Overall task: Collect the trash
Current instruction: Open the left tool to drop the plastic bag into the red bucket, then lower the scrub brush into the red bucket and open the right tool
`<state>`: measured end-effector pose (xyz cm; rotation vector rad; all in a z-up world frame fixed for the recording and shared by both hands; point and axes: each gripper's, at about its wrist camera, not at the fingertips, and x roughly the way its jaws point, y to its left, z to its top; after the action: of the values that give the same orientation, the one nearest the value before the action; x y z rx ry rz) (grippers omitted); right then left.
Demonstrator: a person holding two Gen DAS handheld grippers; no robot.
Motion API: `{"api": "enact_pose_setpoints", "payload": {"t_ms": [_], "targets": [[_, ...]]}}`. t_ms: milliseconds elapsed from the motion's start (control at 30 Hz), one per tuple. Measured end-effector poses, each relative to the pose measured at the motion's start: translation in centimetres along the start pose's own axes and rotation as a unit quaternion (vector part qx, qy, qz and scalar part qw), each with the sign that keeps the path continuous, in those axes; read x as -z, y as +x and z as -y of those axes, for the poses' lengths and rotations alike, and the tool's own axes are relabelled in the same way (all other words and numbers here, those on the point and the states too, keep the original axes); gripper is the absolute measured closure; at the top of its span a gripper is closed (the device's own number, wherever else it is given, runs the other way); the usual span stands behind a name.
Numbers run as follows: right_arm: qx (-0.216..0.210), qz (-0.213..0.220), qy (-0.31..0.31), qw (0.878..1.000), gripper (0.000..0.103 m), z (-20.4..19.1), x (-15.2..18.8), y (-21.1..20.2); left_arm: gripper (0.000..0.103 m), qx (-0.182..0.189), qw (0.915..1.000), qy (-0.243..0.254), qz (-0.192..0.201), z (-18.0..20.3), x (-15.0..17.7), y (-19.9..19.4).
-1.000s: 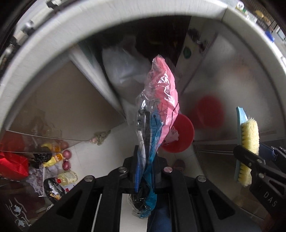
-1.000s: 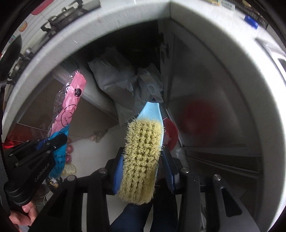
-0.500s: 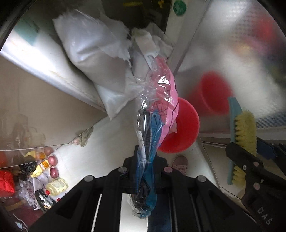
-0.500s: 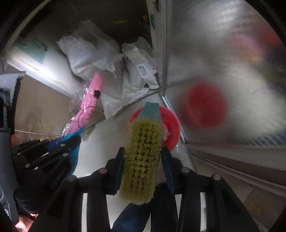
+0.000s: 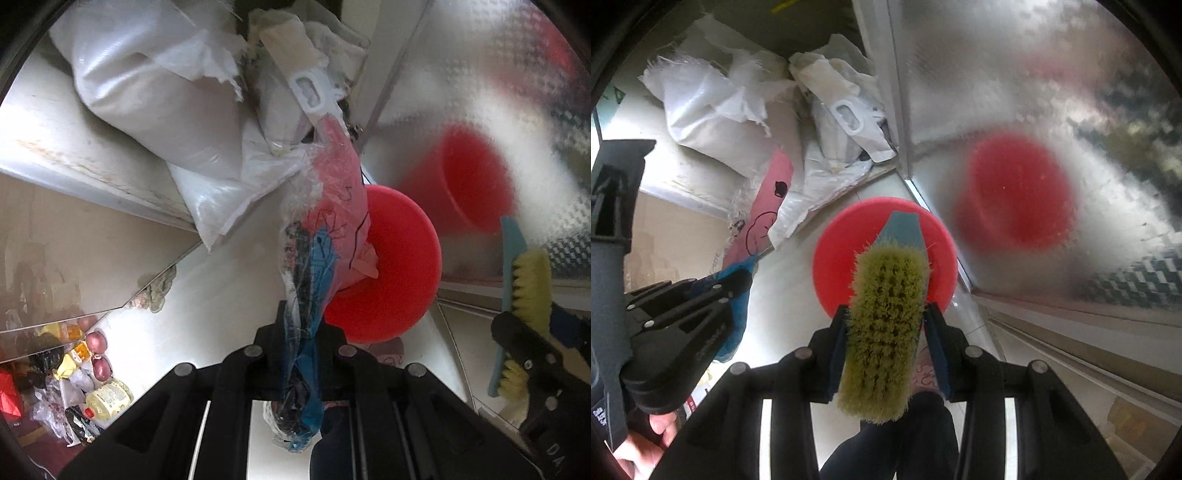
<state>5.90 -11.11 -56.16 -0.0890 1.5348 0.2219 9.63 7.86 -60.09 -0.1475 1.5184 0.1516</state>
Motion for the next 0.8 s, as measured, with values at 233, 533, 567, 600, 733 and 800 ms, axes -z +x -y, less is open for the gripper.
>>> {"api": "enact_pose_setpoints", "payload": {"t_ms": [233, 533, 567, 600, 733, 800], "targets": [[0.010, 0.006, 0.004, 1.000, 0.065, 0.7, 0.0, 0.7, 0.087, 0.014, 0.9998, 0.014, -0.001, 1.0, -0.2, 1.5], [0.011, 0.013, 0.012, 1.000, 0.065, 0.8, 0.4, -0.8, 0.043, 0.032, 0.9993, 0.013, 0.011, 1.0, -0.4, -0.2], [0.011, 0.013, 0.012, 1.000, 0.065, 0.7, 0.3, -1.0, 0.043, 0.032, 0.9993, 0.017, 0.011, 1.0, -0.4, -0.3], [0.011, 0.015, 0.012, 1.000, 0.065, 0.5, 0.1, -0.9, 0.043, 0.031, 0.9993, 0.018, 0.012, 0.9, -0.5, -0.7], [0.008, 0.018, 0.005, 1.000, 0.065, -0.1, 0.1, -2.0, 0.042, 0.031, 0.9993, 0.012, 0.017, -0.2, -0.2, -2.1], [0.006, 0.019, -0.002, 1.000, 0.065, -0.4, 0.0, -2.4, 0.037, 0.030, 0.9993, -0.004, 0.020, -1.2, 0.0, -2.6]]}}
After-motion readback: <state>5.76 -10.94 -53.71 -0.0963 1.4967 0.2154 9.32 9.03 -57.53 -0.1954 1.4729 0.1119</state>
